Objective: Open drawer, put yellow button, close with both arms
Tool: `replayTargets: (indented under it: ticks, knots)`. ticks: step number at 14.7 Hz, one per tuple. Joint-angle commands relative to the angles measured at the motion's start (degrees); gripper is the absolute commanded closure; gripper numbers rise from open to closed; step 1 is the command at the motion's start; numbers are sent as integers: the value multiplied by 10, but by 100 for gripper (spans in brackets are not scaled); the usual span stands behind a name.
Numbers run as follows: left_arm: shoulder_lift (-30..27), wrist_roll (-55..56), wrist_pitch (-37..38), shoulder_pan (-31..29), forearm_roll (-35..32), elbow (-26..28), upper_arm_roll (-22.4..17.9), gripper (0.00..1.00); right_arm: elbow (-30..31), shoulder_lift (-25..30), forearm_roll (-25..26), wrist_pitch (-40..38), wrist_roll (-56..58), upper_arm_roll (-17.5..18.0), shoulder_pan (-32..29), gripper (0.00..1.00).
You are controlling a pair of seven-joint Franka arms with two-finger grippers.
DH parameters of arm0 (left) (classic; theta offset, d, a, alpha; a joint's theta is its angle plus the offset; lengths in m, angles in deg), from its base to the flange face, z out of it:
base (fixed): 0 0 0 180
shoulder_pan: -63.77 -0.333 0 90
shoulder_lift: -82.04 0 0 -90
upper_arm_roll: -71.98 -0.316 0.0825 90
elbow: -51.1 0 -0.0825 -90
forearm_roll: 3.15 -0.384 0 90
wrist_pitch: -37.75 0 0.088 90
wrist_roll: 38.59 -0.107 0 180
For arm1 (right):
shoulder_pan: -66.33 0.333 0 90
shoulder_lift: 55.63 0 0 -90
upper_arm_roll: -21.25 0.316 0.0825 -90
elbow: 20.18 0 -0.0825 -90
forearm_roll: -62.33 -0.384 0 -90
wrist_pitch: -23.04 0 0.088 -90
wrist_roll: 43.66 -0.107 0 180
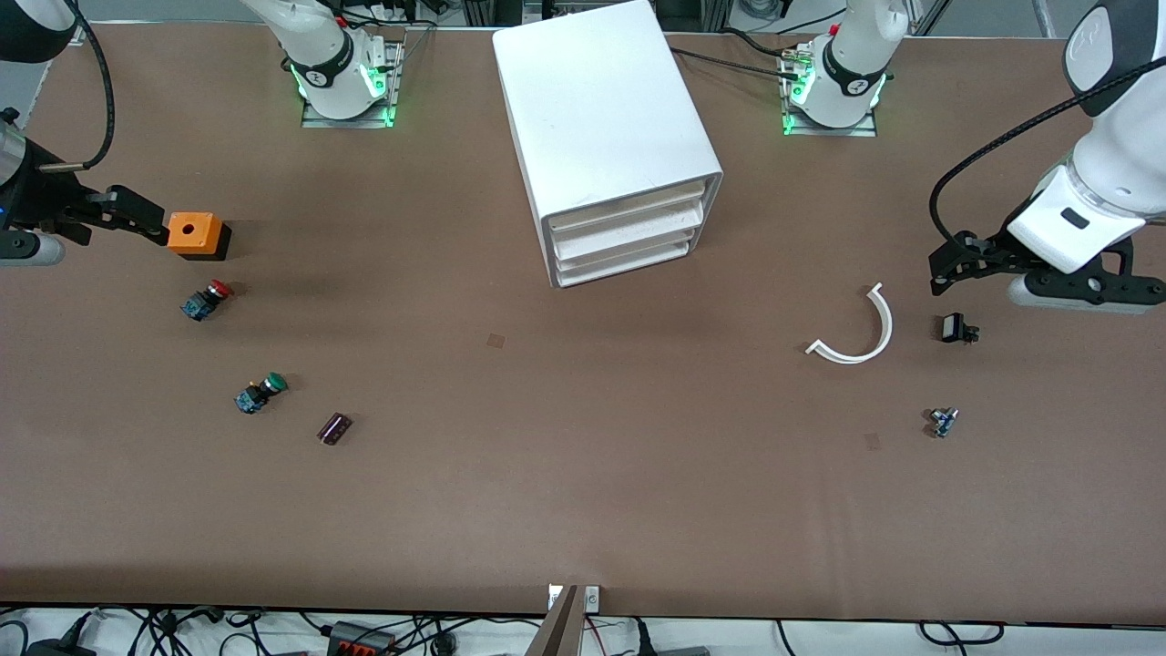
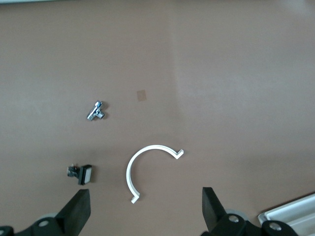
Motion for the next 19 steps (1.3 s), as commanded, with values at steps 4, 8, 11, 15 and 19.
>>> replayTargets:
  ticks: [4,8,11,15,19]
  knots:
    - [-26,10,61,5,7,4,-5,0,18,16,-2,2,11,7,-10,0]
    - [-22,-14,63,4,7,-4,-6,0,17,16,-2,2,11,7,-10,0]
    - [-23,-14,68,4,7,-5,-5,0,17,15,-1,2,12,7,-10,0]
    - [-23,-10,72,4,7,-8,-1,0,17,13,-1,6,12,7,-10,0]
    - [-23,-8,72,4,7,-8,-1,0,17,13,-1,7,12,7,-10,0]
